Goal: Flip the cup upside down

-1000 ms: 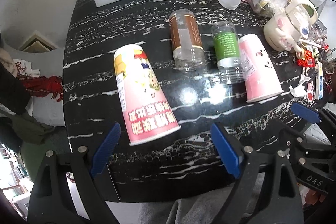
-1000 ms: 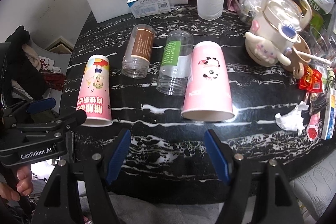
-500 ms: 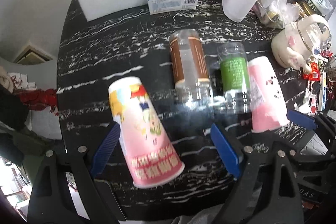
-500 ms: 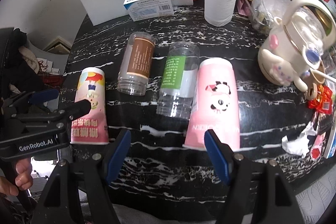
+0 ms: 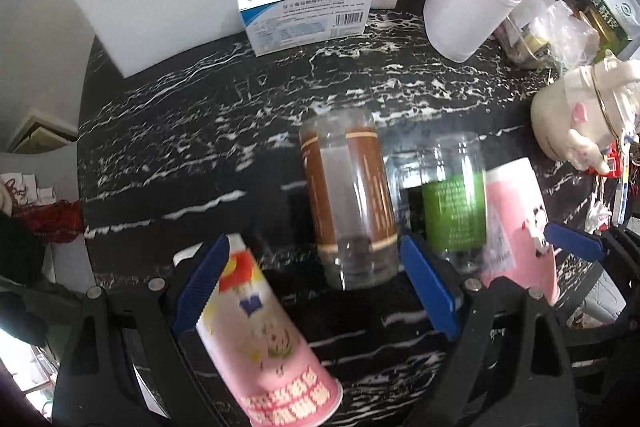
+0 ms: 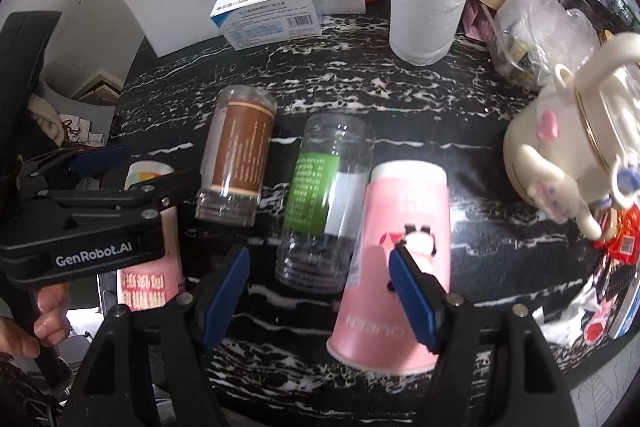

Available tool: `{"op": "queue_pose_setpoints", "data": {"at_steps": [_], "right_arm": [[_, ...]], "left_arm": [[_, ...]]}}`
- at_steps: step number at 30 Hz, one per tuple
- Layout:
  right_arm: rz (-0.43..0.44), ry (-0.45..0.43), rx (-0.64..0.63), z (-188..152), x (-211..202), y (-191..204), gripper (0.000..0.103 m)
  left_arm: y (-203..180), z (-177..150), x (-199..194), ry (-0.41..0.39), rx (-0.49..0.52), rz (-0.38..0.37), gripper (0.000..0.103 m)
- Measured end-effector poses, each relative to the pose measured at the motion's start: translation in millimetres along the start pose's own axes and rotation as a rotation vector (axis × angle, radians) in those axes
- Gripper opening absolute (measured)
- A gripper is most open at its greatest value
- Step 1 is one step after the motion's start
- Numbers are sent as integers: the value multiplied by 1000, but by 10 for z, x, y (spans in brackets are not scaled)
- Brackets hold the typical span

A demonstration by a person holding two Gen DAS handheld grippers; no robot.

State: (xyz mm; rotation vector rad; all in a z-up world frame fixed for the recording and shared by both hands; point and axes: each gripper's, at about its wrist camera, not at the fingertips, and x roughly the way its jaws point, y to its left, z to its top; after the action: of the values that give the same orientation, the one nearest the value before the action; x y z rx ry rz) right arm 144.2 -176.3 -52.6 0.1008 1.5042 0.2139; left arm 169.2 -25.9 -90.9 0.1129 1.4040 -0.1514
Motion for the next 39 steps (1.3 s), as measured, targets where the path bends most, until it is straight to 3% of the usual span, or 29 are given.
{"op": "queue_pose_setpoints", "data": {"at_steps": [20,29,39], "right_arm": [[-21,13,6,280,218,-207,72],[-28,11,23,291,229,-256,72],[-30,1,32,278,170,-271,72]], "left_arm": [[-116,381,575,77,35,-1,87],[-141,408,754,141,4,-82,61],[-227,362,738,145,-7,-78,60]]}}
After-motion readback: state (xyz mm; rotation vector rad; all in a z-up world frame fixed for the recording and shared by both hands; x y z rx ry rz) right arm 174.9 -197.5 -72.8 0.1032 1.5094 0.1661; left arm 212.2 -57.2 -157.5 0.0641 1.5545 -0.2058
